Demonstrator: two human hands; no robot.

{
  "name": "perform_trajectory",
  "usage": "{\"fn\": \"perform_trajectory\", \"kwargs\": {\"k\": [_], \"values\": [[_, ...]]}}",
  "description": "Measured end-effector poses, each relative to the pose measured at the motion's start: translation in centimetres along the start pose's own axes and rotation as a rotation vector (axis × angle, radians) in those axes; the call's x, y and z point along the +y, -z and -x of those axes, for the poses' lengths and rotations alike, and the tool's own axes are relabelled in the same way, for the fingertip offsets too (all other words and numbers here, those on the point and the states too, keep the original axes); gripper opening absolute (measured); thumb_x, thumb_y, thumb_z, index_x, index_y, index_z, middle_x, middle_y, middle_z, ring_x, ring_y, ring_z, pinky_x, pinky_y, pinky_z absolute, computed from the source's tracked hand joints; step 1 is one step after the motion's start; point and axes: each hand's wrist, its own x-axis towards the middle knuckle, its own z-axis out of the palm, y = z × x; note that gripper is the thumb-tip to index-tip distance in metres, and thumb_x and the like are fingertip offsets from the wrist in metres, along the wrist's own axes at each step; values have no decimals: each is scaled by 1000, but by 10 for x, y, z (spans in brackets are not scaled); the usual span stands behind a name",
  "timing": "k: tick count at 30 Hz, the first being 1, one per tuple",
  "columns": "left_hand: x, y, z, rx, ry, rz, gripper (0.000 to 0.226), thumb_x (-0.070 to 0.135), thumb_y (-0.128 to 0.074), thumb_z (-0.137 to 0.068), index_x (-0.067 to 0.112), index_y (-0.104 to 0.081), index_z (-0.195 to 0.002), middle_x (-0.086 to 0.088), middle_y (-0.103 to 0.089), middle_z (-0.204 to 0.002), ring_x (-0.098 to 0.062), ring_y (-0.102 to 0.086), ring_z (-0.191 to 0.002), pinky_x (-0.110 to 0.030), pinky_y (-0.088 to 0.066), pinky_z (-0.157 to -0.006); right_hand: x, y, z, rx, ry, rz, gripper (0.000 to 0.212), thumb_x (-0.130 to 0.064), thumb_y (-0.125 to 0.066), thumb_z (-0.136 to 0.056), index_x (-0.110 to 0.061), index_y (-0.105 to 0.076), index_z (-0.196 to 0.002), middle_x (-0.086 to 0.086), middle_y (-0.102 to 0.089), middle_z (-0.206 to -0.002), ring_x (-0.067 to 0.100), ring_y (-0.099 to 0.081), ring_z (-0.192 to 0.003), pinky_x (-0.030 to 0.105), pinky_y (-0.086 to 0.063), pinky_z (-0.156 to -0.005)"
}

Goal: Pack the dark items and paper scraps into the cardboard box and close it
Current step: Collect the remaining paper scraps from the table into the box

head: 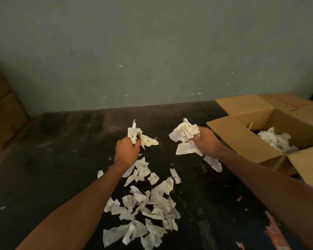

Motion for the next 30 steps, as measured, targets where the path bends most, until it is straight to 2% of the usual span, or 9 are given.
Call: {"fn": "perform_trajectory", "kwargs": {"k": [2, 6, 9, 13, 15, 20, 24, 26, 30], "values": [[19, -10, 0, 2, -20, 4, 37, 37, -44, -101, 15, -62, -77, 4, -57, -60, -7, -58, -55, -8, -33, -57, 12, 23, 2, 24, 18, 31, 24, -12, -45, -98, -4, -61, -114, 7, -61, -98, 16, -53, -85, 25, -36, -75], [63, -45, 6, 11, -26, 8, 35, 36, -45, -100, 15, -62, -78, 6, -55, -61, -6, -56, -58, -8, -32, -57, 49, 72, 3, 24, 16, 75, 25, -13, -44, -98, -5, -61, -115, 3, -57, -95, 17, -50, -85, 25, -34, -75], [104, -82, 17, -2, -34, 23, 33, 36, -46, -100, 16, -61, -79, 5, -55, -64, -6, -56, -62, -12, -35, -56, 88, 111, 2, 7, 63, 107, 21, -17, -44, -98, -13, -62, -108, 7, -65, -98, 19, -56, -84, 32, -42, -76], [165, -140, 31, -9, -65, 22, 37, 41, -43, -100, 17, -61, -79, -3, -61, -71, -13, -59, -74, -27, -48, -65, 135, 168, 8, 22, 100, 88, 23, -10, -45, -96, -4, -63, -108, 6, -62, -98, 18, -54, -87, 26, -36, -76], [197, -169, 35, 12, -76, 26, 39, 44, -43, -100, 16, -63, -80, -5, -64, -75, -18, -60, -79, -36, -53, -72, 158, 199, 13, 25, 117, 68, 26, -16, -44, -95, -4, -63, -109, 3, -60, -96, 18, -54, -89, 25, -35, -76], [262, -226, 44, 17, -80, 22, 48, 51, -40, -98, 15, -65, -79, -6, -66, -72, -23, -64, -71, -42, -57, -69, 215, 266, 17, 38, 98, 85, 14, -8, -46, -94, -13, -59, -95, 1, -58, -91, 17, -53, -86, 23, -34, -61], [303, -261, 34, 9, -110, -12, 44, 47, -42, -99, 16, -60, -72, -7, -64, -69, -22, -64, -65, -39, -56, -63, 253, 305, 2, 89, 73, 164, 13, -19, -45, -95, -16, -50, -84, -1, -54, -82, 17, -49, -76, 9, -30, -50], [320, -278, 27, -2, -128, -19, 44, 47, -43, -99, 16, -58, -70, -8, -63, -68, -25, -64, -64, -39, -54, -60, 271, 315, -11, 91, 23, 171, 12, -16, -45, -97, -15, -53, -89, 0, -56, -85, 18, -51, -77, 16, -31, -54], [342, -317, 2, -39, -178, -56, 46, 45, -42, -99, 11, -62, -76, -10, -65, -69, -29, -64, -65, -41, -52, -59, 303, 324, -42, 81, -59, 176, 19, -28, -43, -97, -18, -58, -96, 4, -65, -93, 21, -61, -83, 36, -50, -75]]}}
